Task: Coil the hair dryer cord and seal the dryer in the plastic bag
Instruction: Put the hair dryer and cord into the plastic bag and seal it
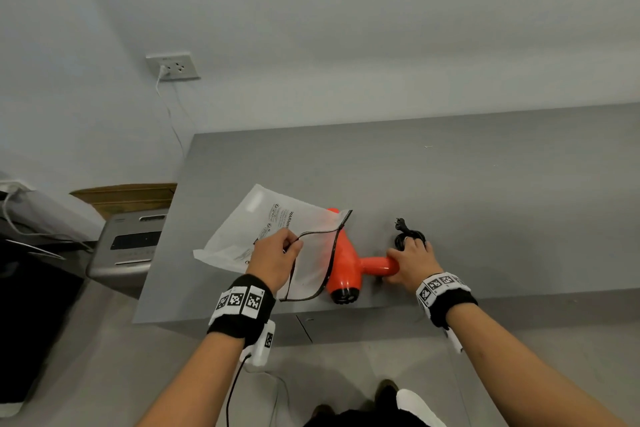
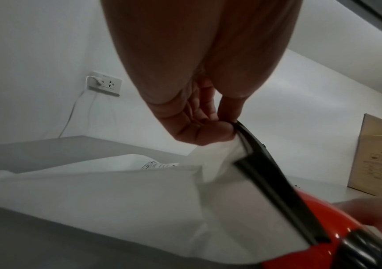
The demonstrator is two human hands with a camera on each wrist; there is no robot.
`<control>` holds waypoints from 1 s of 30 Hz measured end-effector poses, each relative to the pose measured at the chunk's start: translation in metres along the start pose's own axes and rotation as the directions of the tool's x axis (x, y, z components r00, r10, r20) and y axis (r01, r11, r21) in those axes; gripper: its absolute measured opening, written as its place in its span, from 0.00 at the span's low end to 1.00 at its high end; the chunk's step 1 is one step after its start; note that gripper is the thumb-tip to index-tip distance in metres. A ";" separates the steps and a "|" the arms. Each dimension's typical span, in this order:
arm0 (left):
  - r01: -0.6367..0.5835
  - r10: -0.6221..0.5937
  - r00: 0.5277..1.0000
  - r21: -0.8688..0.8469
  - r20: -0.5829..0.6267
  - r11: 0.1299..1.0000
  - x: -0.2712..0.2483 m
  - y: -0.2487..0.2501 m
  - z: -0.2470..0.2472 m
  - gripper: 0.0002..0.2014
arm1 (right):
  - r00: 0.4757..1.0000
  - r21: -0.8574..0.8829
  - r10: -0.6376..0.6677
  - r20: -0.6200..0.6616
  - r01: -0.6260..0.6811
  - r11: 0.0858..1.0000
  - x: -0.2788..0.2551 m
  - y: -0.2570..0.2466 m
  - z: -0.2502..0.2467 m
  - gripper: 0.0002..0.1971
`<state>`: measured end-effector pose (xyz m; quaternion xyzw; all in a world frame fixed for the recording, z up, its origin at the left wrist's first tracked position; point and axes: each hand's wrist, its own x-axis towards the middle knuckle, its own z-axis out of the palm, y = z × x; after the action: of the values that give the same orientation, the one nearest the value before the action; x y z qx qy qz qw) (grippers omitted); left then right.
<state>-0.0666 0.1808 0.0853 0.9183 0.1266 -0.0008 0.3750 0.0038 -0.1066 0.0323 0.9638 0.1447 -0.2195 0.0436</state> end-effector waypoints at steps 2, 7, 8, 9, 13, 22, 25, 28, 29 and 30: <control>0.009 -0.009 1.000 0.020 -0.021 1.000 0.004 -0.005 -0.002 0.07 | 0.998 -0.003 -0.057 -0.001 0.057 0.998 -0.006 0.000 -0.009 0.22; 0.047 -0.035 0.995 0.123 -0.095 0.991 0.021 -0.024 -0.017 0.06 | 0.993 0.047 -0.115 -0.023 0.116 0.992 -0.039 0.007 -0.027 0.18; 0.049 -0.033 0.993 0.142 -0.111 0.989 0.024 -0.027 -0.020 0.06 | 0.991 0.048 -0.130 -0.029 0.131 0.990 -0.048 0.009 -0.029 0.18; 0.045 -0.026 0.993 0.163 -0.117 0.986 0.027 -0.029 -0.021 0.06 | 0.989 0.053 -0.144 -0.029 0.145 0.988 -0.058 0.012 -0.032 0.17; -0.038 0.061 0.995 0.253 -0.084 0.967 0.034 -0.027 -0.018 0.07 | 0.975 0.031 -0.223 0.006 0.223 0.974 -0.092 0.019 -0.044 0.17; -0.310 0.298 0.951 0.243 0.086 0.919 0.021 0.001 0.007 0.08 | 0.947 -0.059 -0.321 0.004 0.321 0.945 -0.103 -0.005 -0.055 0.19; -0.385 0.354 0.919 0.210 0.173 0.899 0.006 0.015 0.015 0.10 | 0.966 -0.032 -0.253 -0.050 0.252 0.967 -0.096 -0.011 -0.058 0.18; -0.424 0.387 0.897 0.170 0.215 0.890 -0.009 0.026 0.022 0.11 | 0.987 0.042 -0.140 -0.084 0.144 0.989 -0.088 -0.018 -0.059 0.14; -0.458 0.422 0.880 0.151 0.216 0.876 -0.014 0.030 0.025 0.11 | 0.990 0.082 -0.100 -0.100 0.109 0.991 -0.085 -0.021 -0.058 0.12; -0.502 0.472 0.858 0.132 0.204 0.855 -0.018 0.034 0.028 0.10 | 0.991 0.126 -0.062 -0.117 0.076 0.989 -0.082 -0.025 -0.057 0.10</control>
<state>-0.0733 0.1342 0.0900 0.9472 -0.1425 0.0075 0.2871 -0.0505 -0.0958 0.1191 0.9699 0.1656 -0.1752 -0.0352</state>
